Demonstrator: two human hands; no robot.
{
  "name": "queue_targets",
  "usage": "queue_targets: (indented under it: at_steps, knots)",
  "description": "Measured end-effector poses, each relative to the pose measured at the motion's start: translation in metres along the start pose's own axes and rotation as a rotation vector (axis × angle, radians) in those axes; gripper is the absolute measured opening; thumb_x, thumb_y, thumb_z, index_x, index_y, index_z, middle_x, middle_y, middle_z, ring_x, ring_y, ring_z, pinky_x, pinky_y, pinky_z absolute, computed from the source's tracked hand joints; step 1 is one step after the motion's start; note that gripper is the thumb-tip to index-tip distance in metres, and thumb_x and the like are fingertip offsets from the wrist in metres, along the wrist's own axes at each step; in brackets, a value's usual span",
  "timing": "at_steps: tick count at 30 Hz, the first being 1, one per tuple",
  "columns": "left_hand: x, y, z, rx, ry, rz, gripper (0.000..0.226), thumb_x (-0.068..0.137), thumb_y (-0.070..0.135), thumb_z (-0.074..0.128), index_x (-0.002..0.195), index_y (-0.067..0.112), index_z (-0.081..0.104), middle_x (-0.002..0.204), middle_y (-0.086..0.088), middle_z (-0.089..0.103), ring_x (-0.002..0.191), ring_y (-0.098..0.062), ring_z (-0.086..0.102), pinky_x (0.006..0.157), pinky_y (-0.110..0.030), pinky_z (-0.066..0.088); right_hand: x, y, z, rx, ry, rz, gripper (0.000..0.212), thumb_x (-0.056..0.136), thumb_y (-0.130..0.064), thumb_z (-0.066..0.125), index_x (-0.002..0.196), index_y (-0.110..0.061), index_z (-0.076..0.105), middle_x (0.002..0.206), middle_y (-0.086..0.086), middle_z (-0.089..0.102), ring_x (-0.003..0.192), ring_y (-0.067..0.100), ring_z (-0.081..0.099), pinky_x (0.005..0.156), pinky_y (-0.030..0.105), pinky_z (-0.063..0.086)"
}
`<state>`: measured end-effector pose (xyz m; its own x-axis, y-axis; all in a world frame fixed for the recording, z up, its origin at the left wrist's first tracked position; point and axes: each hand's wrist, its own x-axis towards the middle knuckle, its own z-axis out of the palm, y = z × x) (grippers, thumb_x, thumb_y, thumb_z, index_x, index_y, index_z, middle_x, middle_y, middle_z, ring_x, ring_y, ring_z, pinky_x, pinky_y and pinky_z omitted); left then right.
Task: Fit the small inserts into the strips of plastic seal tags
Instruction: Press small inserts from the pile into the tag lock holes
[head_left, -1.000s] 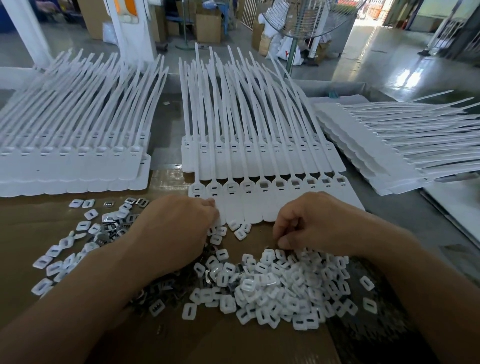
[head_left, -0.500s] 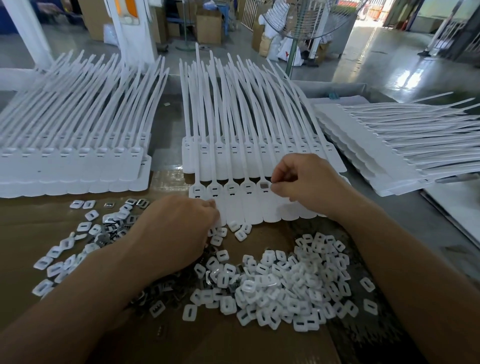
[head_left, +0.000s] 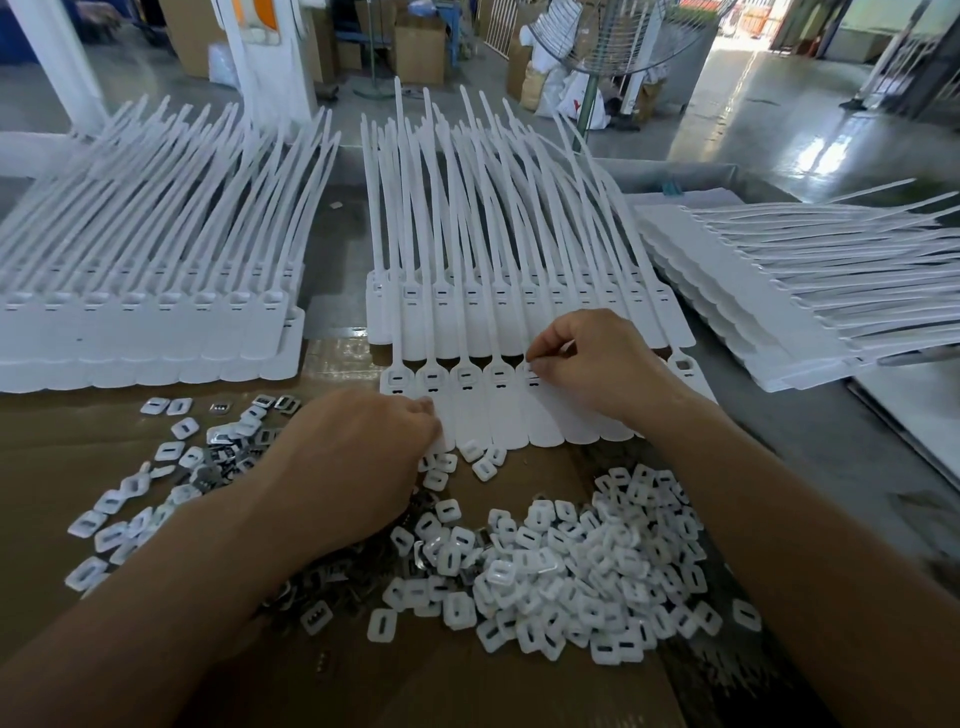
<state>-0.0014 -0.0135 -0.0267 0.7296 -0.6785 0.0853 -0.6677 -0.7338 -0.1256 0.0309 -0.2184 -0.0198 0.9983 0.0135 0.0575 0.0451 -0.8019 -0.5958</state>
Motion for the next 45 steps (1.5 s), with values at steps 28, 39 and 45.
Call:
queue_targets:
  at_steps: [28, 39, 45]
  knots:
    - [-0.004, 0.001, 0.003, -0.033, 0.006, -0.006, 0.041, 0.086, 0.019, 0.038, 0.124, 0.029, 0.048, 0.133, 0.019, 0.046, 0.102, -0.005, 0.057, 0.080, -0.018, 0.045, 0.013, -0.009, -0.006, 0.032, -0.131, 0.153, 0.018, 0.075, -0.010, 0.074, 0.077, -0.018, 0.058, 0.081, -0.002, 0.060, 0.081, 0.015, 0.059, 0.070, 0.026, 0.048]
    - [-0.004, 0.003, 0.000, -0.009, 0.010, 0.019, 0.044, 0.090, 0.017, 0.033, 0.131, 0.029, 0.041, 0.141, 0.018, 0.038, 0.106, -0.003, 0.055, 0.084, -0.016, 0.043, -0.032, 0.003, -0.040, -0.012, -0.231, -0.004, 0.007, 0.078, -0.024, 0.071, 0.075, -0.026, 0.064, 0.068, -0.019, 0.066, 0.061, -0.005, 0.060, 0.062, 0.017, 0.044]
    - [-0.005, 0.003, 0.000, 0.007, 0.011, 0.020, 0.043, 0.091, 0.018, 0.030, 0.131, 0.028, 0.042, 0.133, 0.016, 0.048, 0.099, -0.003, 0.058, 0.077, -0.014, 0.042, -0.056, 0.012, -0.048, -0.145, -0.373, 0.024, 0.011, 0.075, -0.027, 0.073, 0.071, -0.035, 0.067, 0.067, -0.021, 0.066, 0.065, -0.012, 0.058, 0.065, 0.014, 0.041]
